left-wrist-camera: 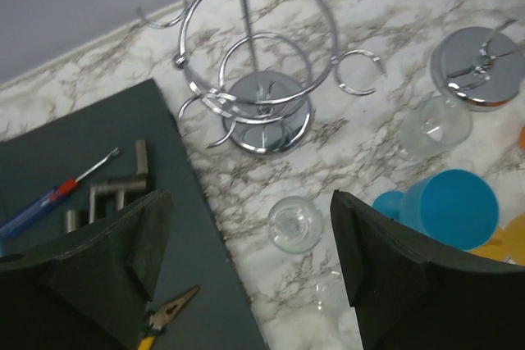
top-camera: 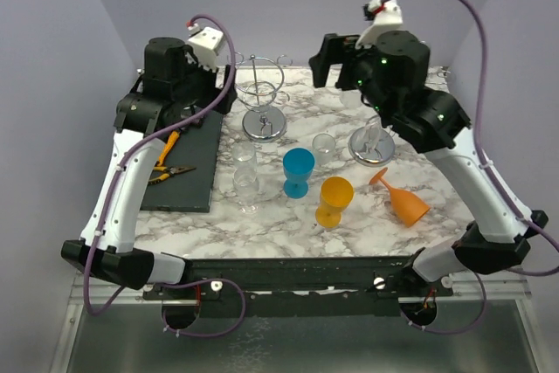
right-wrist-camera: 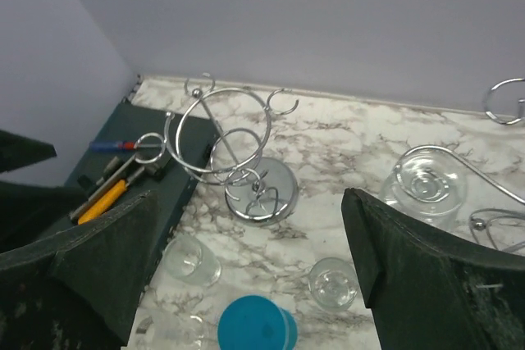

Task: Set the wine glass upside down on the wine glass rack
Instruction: Pick up the wine glass at the center of the board.

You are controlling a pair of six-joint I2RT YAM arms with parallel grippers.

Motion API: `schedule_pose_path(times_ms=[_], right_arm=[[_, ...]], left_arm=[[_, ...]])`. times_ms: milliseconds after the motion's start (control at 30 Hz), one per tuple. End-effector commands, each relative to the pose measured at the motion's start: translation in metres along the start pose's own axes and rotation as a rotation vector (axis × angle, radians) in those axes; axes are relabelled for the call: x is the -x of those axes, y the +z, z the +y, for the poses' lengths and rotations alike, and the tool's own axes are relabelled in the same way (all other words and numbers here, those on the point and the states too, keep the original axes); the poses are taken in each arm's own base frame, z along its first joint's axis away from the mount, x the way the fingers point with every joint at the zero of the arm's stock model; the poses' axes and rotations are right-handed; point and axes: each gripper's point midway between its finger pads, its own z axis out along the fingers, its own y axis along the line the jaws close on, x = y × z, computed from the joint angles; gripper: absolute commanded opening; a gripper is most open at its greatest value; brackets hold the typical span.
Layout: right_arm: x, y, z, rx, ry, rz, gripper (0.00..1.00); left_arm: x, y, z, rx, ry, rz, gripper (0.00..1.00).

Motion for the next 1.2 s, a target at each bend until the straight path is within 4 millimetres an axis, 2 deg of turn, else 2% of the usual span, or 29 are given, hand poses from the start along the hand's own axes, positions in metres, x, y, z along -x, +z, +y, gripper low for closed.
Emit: schedule_pose_path(times_ms=[0,67,133,200,233,300,400,467,600,700,867,1167], right_arm=[[-0.021,0.002,0.017,0.004,-0.083,0.076,1.00],[-0.016,-0.005,0.046,0.175,-0.036,0.039,1.00],[-0.001,-0.026,0.074,0.376,0.012,-0.052,1.00],[0.003,-0.047,0.089,0.519,0.033,-0.111,0.99],[-0.001,-0.047,0.089,0.518,0.049,-0.087,0.99],[-0.014,-0.029,0.080,0.398,0.034,0.045,0.99],[-0.047,-0.007,0.073,0.300,-0.017,0.190,1.00],[-0.062,0.002,0.068,0.257,-0.026,0.208,0.99],[-0.085,0.016,0.053,0.155,-0.061,0.261,1.00],[-0.090,0.020,0.050,0.121,-0.072,0.273,1.00],[-0.091,0.022,0.053,0.093,-0.090,0.270,1.00],[-0.094,0.016,0.073,0.095,-0.127,0.252,0.98]], left_arm=[[-0.044,-0.012,0.044,0.080,-0.124,0.123,0.82],[-0.060,-0.013,0.058,0.082,-0.183,0.151,0.81],[-0.083,-0.010,0.065,0.090,-0.211,0.196,0.81],[-0.107,-0.006,0.065,0.073,-0.227,0.246,0.80],[-0.120,-0.003,0.062,0.053,-0.233,0.274,0.80],[-0.142,0.005,0.057,0.029,-0.254,0.316,0.79],[-0.164,0.018,0.053,0.006,-0.303,0.358,0.78],[-0.168,0.026,0.049,-0.014,-0.344,0.355,0.77],[-0.165,0.039,0.039,-0.051,-0.408,0.317,0.77],[-0.166,0.052,0.028,-0.068,-0.395,0.315,0.77],[-0.185,0.075,0.015,-0.061,-0.365,0.360,0.77],[-0.219,0.093,0.027,-0.002,-0.316,0.403,0.73]])
